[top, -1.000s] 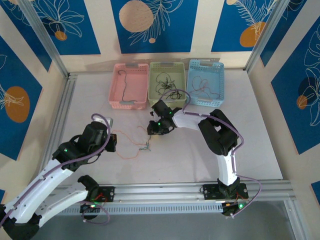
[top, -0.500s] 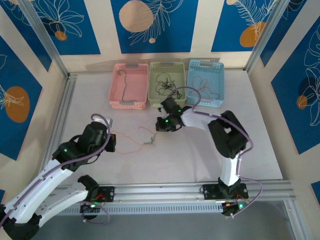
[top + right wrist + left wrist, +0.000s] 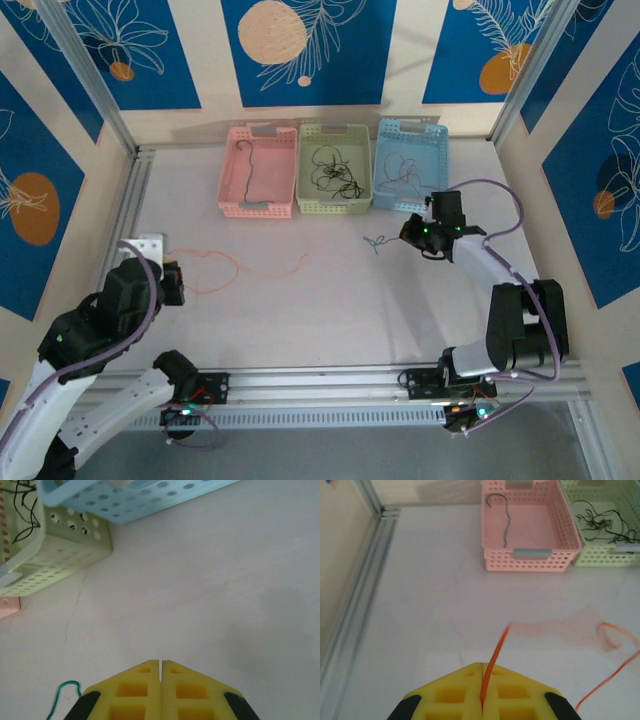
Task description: Untangle the cables
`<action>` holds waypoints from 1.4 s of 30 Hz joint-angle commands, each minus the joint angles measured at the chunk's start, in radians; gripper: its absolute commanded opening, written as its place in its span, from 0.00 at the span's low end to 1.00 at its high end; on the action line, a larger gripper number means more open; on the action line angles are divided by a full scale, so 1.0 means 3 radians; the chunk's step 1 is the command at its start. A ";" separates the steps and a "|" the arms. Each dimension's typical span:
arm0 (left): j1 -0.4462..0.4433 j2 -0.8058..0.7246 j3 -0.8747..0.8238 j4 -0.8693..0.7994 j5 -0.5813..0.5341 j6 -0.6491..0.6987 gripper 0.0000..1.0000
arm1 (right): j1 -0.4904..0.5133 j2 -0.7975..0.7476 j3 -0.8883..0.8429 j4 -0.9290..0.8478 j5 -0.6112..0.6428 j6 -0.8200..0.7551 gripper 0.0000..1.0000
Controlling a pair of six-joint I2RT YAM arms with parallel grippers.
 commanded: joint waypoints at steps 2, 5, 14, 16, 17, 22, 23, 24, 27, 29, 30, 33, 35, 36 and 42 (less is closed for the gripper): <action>-0.0026 -0.0023 0.0039 -0.0148 -0.0218 0.0098 0.00 | -0.0026 -0.0068 -0.0051 0.0009 -0.0030 0.0036 0.00; -0.0025 -0.0020 0.0053 -0.0167 -0.0237 0.0092 0.00 | -0.0047 -0.0061 -0.0036 -0.0036 0.0034 0.0015 0.00; -0.0024 -0.0063 -0.0117 0.0059 0.0050 0.0162 0.00 | 0.0103 -0.0237 0.0014 0.0284 -0.0475 0.0172 0.00; -0.0025 -0.0059 -0.0192 0.0136 0.0119 0.0176 0.00 | 0.0223 -0.0278 0.0115 0.0398 -0.0549 0.0249 0.00; -0.0025 -0.0054 -0.0217 0.0162 0.0139 0.0183 0.00 | 0.0288 -0.0269 0.0190 0.0442 -0.0564 0.0268 0.00; -0.0024 -0.0046 -0.0325 0.0269 0.0222 0.0235 0.00 | 0.0747 0.0161 0.0875 0.0482 -0.0467 0.0304 0.00; -0.0023 -0.0051 -0.0343 0.0285 0.0240 0.0239 0.00 | 0.0811 0.0294 0.1054 0.0454 -0.0449 0.0329 0.00; -0.0023 -0.0066 -0.0366 0.0305 0.0262 0.0250 0.00 | 0.0881 0.0457 0.1258 0.0423 -0.0419 0.0358 0.00; -0.0025 -0.0115 -0.0441 0.0364 0.0294 0.0271 0.00 | 0.1063 0.0944 0.1839 0.0351 -0.0214 0.0414 0.00; -0.0025 -0.0132 -0.0437 0.0365 0.0304 0.0271 0.00 | 0.1138 0.1283 0.2282 0.0273 -0.0163 0.0468 0.00; -0.0025 -0.0144 -0.0450 0.0380 0.0299 0.0288 0.00 | 0.1172 0.1483 0.2517 0.0250 -0.0163 0.0500 0.00; -0.0025 -0.0163 -0.0506 0.0423 0.0314 0.0308 0.00 | 0.1253 0.2016 0.3181 0.0118 -0.0153 0.0600 0.00; -0.0021 -0.0149 -0.0509 0.0429 0.0329 0.0312 0.00 | 0.1308 0.2337 0.3588 0.0021 -0.0102 0.0639 0.00; -0.0025 -0.0148 -0.0513 0.0430 0.0329 0.0312 0.00 | 0.1330 0.2507 0.3806 -0.0031 -0.0106 0.0666 0.00; -0.0022 -0.0137 -0.0534 0.0445 0.0357 0.0317 0.00 | 0.1454 0.3484 0.5171 -0.0458 -0.0134 0.0686 0.01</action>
